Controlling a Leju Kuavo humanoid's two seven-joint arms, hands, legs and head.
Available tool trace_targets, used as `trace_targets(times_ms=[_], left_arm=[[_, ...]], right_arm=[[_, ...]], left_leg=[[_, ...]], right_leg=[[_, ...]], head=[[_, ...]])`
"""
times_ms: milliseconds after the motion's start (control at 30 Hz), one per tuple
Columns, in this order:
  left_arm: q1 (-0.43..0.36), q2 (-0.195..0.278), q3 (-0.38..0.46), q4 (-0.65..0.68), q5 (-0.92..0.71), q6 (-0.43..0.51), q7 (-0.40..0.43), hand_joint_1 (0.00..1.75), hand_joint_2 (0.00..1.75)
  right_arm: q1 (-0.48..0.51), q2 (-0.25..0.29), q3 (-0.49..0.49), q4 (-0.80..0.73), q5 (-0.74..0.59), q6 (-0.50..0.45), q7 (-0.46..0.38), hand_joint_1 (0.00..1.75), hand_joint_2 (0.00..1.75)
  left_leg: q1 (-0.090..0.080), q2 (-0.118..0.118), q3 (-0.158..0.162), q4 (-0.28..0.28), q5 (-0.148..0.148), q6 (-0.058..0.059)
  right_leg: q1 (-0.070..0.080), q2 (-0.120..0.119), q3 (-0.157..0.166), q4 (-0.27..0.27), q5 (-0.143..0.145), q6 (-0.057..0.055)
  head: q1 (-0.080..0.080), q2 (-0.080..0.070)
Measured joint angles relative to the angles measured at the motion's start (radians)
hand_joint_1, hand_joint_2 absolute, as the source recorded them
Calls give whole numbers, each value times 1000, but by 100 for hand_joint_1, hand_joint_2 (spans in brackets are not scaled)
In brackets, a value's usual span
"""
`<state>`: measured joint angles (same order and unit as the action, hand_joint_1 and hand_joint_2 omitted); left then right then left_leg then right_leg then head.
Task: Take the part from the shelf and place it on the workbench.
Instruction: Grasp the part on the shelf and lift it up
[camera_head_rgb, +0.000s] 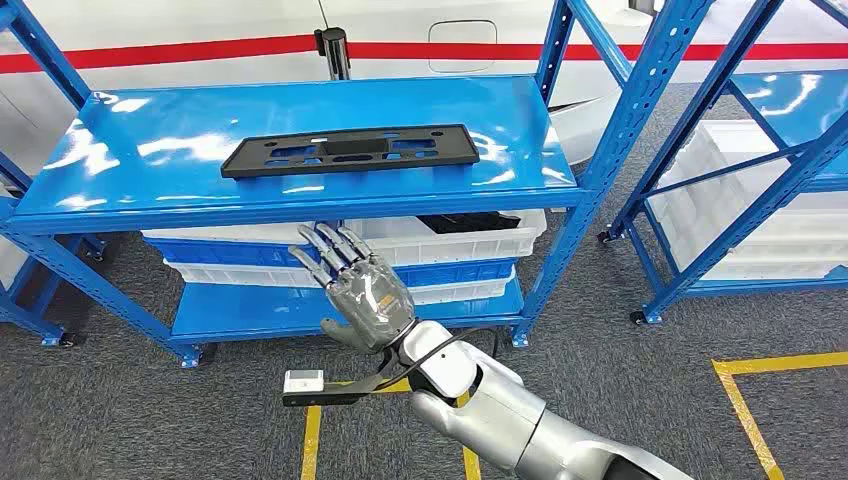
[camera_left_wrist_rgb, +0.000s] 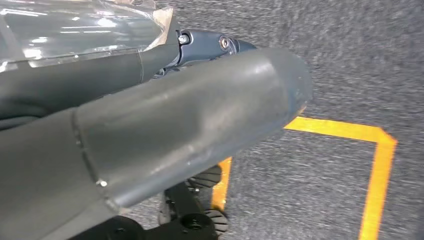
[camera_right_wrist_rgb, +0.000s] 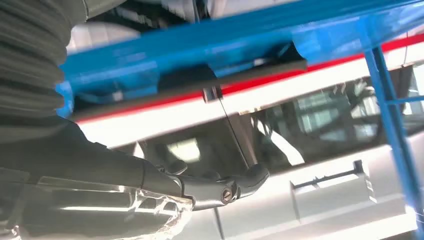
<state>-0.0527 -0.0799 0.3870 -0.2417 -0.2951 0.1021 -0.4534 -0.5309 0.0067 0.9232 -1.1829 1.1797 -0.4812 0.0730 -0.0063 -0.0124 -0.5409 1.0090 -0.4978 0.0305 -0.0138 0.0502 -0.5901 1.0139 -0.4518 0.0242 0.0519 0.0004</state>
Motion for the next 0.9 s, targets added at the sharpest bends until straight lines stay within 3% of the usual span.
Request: trace_targets(times_ms=[433, 600, 900], left_arm=[[9, 16, 37, 35, -56, -48, 108, 0, 0], [12, 17, 47, 37, -61, -49, 116, 0, 0], [13, 18, 57, 38, -65, -51, 104, 0, 0]], right_arm=[[-37, -6, 86, -59, 370, 8, 106, 0, 175], [-36, -5, 73, -60, 387, 21, 105, 0, 175], [-8, 36, 6, -46, 361, 30, -16, 0, 175]], left_leg=[[0, 0, 1, 0, 0, 0], [0, 0, 1, 0, 0, 0], [0, 0, 1, 0, 0, 0]], right_leg=[[0, 0, 0, 0, 0, 0], [0, 0, 0, 0, 0, 0], [0, 0, 0, 0, 0, 0]], head=[[0, 0], [0, 0], [0, 0]])
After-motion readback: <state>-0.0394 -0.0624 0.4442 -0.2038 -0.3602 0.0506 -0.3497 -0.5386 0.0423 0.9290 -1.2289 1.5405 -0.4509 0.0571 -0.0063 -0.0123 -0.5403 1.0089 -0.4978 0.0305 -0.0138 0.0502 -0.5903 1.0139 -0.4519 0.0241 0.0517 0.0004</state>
